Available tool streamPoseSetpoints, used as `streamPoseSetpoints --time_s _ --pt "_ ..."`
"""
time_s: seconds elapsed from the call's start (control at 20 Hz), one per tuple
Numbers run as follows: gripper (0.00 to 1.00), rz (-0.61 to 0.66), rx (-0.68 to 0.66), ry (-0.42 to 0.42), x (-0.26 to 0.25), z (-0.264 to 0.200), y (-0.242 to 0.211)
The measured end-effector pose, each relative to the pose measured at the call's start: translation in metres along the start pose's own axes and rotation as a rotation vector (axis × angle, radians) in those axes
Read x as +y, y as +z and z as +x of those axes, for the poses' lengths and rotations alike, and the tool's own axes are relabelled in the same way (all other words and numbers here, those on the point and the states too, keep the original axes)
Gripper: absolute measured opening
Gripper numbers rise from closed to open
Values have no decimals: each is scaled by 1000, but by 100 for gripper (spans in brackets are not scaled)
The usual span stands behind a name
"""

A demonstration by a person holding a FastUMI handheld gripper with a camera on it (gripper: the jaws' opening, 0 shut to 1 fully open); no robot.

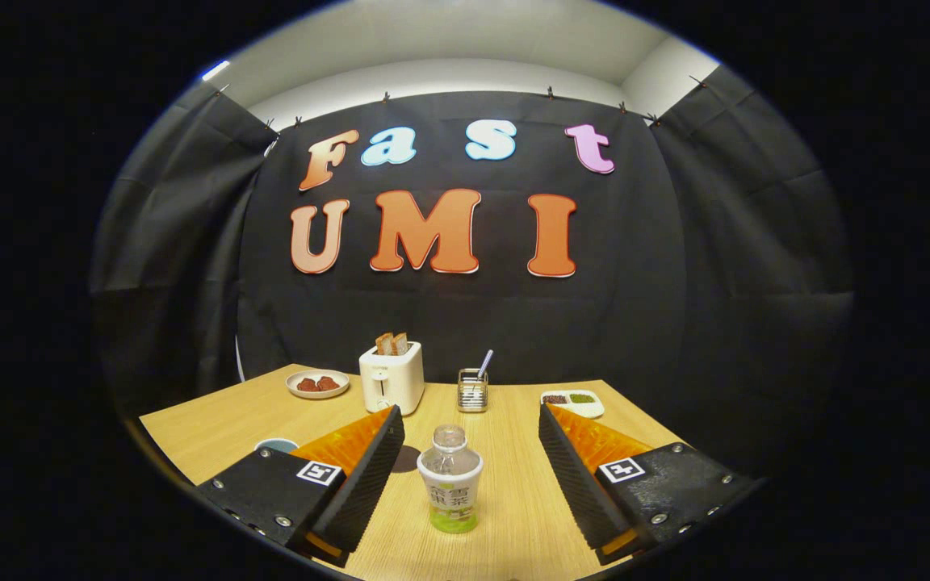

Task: Take the bottle from table, then pour the juice into the cup, finally place the bottle on the coaster

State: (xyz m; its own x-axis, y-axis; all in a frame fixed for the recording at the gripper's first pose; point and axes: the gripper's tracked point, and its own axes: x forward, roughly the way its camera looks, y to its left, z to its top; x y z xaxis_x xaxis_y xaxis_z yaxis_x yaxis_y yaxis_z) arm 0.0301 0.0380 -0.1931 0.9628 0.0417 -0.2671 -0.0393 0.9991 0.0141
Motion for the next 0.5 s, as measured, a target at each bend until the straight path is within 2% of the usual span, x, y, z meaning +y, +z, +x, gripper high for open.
streamPoseSetpoints --time_s 0.5 --pt "100 45 134 29 17 40 -92"
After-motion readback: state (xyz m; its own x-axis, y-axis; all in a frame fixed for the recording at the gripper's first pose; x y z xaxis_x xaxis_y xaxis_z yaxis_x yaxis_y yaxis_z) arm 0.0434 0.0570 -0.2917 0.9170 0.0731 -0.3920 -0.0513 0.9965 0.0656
